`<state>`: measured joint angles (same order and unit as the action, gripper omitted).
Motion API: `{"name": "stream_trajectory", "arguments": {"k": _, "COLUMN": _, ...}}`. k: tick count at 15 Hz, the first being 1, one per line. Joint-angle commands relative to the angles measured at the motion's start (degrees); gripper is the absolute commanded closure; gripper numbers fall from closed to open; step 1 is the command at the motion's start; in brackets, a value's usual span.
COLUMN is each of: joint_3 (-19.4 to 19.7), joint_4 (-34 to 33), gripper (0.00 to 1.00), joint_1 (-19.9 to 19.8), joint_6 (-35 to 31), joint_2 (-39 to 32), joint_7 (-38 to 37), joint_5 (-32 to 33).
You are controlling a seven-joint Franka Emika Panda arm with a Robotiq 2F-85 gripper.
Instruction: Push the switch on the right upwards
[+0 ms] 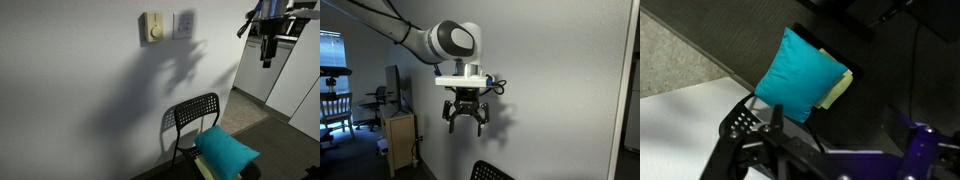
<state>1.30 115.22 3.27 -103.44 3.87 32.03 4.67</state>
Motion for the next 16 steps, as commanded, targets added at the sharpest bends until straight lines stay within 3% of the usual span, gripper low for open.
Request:
{"name": "stream_trajectory", "arguments": {"k": 1, "joint_3": -1.5, "joint_4": -2.6, "gripper": 0.0, "joint_1": 0.2, "joint_6": -6.3, "joint_2": -2.9, "joint_7": 4.4, "joint_5": 0.9}}
{"name": "stream_trajectory", "arguments": {"k": 4, "joint_3": -3.0, "joint_4": -4.2, "gripper": 0.0, "joint_1": 0.8, "joint_6": -10.7, "joint_2": -4.7, "joint_7": 9.4, "joint_5": 2.7}}
{"name": "stream_trajectory", "arguments": {"k": 5, "joint_3": -3.4, "joint_4": -6.0, "gripper": 0.0, "joint_1": 0.8, "joint_6": -7.6, "joint_2": -5.4, "joint_7": 8.4, "joint_5": 3.9}}
{"name": "stream_trajectory", "arguments": {"k": 6, "joint_3": -3.2, "joint_4": -2.9, "gripper": 0.0, "joint_1": 0.5, "joint_6": -9.2, "joint_2": -3.1, "joint_7": 6.6, "joint_5": 2.3}}
{"name": "stream_trajectory", "arguments": {"k": 10, "joint_3": -3.9, "joint_4": -4.6, "gripper": 0.0, "joint_1": 0.7, "joint_6": -8.9, "joint_2": -4.4, "joint_7": 6.8, "joint_5": 3.5}}
{"name": "stream_trajectory", "arguments": {"k": 16, "joint_3": -5.7, "joint_4": -5.2, "gripper": 0.0, "joint_1": 2.0, "joint_6": -14.9, "joint_2": -6.0, "joint_7": 10.7, "joint_5": 6.6}}
